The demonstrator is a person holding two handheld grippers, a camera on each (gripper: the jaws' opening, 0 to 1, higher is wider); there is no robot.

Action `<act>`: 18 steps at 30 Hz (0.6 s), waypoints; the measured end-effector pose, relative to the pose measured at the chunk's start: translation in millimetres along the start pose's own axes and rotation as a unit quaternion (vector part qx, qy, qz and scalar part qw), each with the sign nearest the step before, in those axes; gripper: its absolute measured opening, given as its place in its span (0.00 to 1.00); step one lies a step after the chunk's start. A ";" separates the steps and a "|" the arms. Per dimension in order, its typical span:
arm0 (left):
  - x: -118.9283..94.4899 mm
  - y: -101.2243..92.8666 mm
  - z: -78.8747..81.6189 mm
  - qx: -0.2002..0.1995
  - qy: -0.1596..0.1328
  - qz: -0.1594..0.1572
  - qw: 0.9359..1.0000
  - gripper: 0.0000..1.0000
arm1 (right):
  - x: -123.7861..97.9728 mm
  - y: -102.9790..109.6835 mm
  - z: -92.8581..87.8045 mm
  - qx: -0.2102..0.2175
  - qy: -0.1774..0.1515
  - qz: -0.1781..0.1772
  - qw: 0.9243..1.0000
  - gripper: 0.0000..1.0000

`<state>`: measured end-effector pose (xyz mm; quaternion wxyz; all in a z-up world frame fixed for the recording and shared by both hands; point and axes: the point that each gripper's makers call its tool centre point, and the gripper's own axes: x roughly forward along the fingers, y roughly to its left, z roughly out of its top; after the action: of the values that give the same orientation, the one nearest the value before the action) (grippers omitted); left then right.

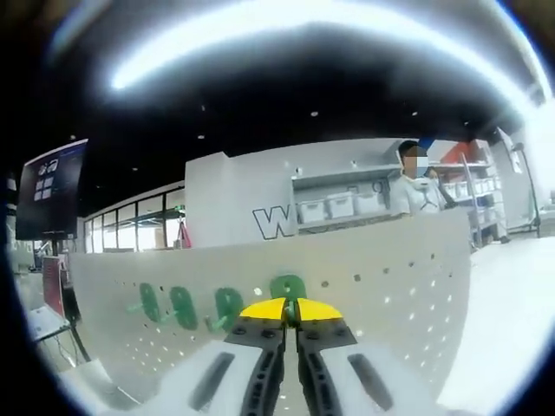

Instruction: Insert the hook assembly into the mounting plate slot until the hook locks in place.

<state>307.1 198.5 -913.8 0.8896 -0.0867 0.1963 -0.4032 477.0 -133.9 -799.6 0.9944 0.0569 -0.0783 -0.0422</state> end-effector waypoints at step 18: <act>1.4 6.2 2.8 -0.002 -0.001 0.001 1.000 0.97 | 5.4 -4.3 -10.1 0.008 0.003 -0.013 1.000 0.00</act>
<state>313.4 201.5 -913.6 0.8901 -0.0887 0.1962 -0.4016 483.6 -137.6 -809.3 0.9936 0.0656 -0.0744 -0.0546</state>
